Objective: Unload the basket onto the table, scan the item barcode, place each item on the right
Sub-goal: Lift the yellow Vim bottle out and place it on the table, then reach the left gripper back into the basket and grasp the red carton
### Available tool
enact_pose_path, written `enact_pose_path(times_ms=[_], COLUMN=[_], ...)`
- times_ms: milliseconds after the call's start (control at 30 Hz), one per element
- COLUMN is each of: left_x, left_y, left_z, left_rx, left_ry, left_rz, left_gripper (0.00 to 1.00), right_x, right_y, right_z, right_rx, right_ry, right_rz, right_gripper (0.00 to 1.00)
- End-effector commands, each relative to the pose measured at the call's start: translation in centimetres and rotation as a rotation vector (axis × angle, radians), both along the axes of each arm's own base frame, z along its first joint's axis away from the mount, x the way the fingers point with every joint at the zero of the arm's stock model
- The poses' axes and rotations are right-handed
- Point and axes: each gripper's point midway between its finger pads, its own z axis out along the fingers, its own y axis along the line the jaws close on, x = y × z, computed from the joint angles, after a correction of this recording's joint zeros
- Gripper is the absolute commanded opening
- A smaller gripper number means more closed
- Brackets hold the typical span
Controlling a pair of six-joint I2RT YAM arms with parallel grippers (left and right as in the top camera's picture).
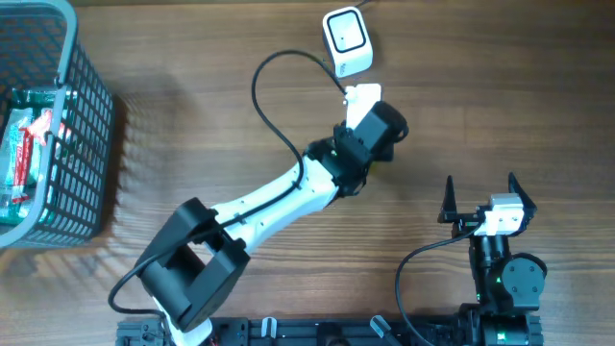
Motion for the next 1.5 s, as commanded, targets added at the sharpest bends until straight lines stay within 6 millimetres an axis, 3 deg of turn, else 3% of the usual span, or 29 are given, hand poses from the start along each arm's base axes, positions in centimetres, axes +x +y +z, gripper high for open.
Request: enact_pose_path(times_ms=[0, 100, 133, 200, 267, 300, 367, 467, 567, 667, 767, 867, 933, 1067, 1167, 1300, 1467], left_x=[-0.4, -0.7, -0.9, -1.2, -0.9, -0.8, -0.6, 0.2, 1.6, 2.9, 2.9, 1.3, 0.3, -1.8, -2.7, -1.7, -0.9], left_y=[0.6, 0.4, 0.3, -0.2, -0.5, -0.6, -0.2, 2.0, 6.8, 15.5, 23.1, 33.9, 38.4, 47.1, 51.5, 55.7, 58.2], left_z=[-0.9, -1.2, -1.3, -1.3, 0.4, 2.5, 9.7, 14.5, 19.2, 24.4, 27.9, 30.7, 31.5, 32.1, 30.3, 24.6, 16.0], left_rx=[0.031, 0.032, 0.028, 0.01, 0.025, 0.054, 0.056, 0.027, 0.008, 0.04, 0.093, 0.14, 0.156, 0.133, 0.076, 0.027, 0.04], left_ry=[-0.022, -0.004, 0.002, 0.017, -0.04, -0.103, -0.235, -0.317, -0.408, -0.524, -0.592, -0.612, -0.595, -0.503, -0.403, -0.219, 0.054], left_rz=[0.021, 0.006, -0.005, -0.03, -0.079, -0.137, -0.194, -0.146, -0.006, 0.257, 0.403, 0.628, 0.699, 0.847, 0.909, 0.947, 0.961], left_gripper=[0.42, 0.92, 1.0, 1.0, 1.0, 1.0, 1.0, 1.0, 1.0, 1.0, 1.0, 1.0, 1.0, 1.0, 1.0, 0.99, 1.0], right_x=[0.0, 0.0, 0.0, 0.0, 0.0, 0.0, 0.0, 0.0, 0.0, 0.0, 0.0, 0.0, 0.0, 0.0, 0.0, 0.0, 0.0], right_y=[-0.3, -0.3, -0.3, -0.3, -0.3, -0.3, -0.3, -0.3, -0.3, -0.3, -0.3, -0.3, -0.3, -0.3, -0.3, -0.3, -0.3], right_z=[0.1, 0.1, 0.1, 0.1, 0.1, 0.1, 0.1, 0.1, 0.1, 0.1, 0.1, 0.1, 0.1, 0.1, 0.1, 0.1, 0.1], right_rx=[-0.01, -0.009, -0.01, -0.01, -0.009, -0.01, -0.009, -0.009, -0.01, -0.009, -0.009, -0.01, -0.01, -0.01, -0.009, -0.009, -0.01], right_ry=[-0.006, -0.006, -0.006, -0.006, -0.006, -0.006, -0.006, -0.006, -0.006, -0.006, -0.006, -0.006, -0.006, -0.006, -0.006, -0.006, -0.006], right_rz=[-0.019, -0.019, -0.019, -0.019, -0.019, -0.019, -0.019, -0.019, -0.019, -0.019, -0.019, -0.019, -0.019, -0.019, -0.019, -0.019, -0.018], right_gripper=[1.0, 1.0, 1.0, 1.0, 1.0, 1.0, 1.0, 1.0, 1.0, 1.0, 1.0, 1.0, 1.0, 1.0, 1.0, 1.0, 1.0])
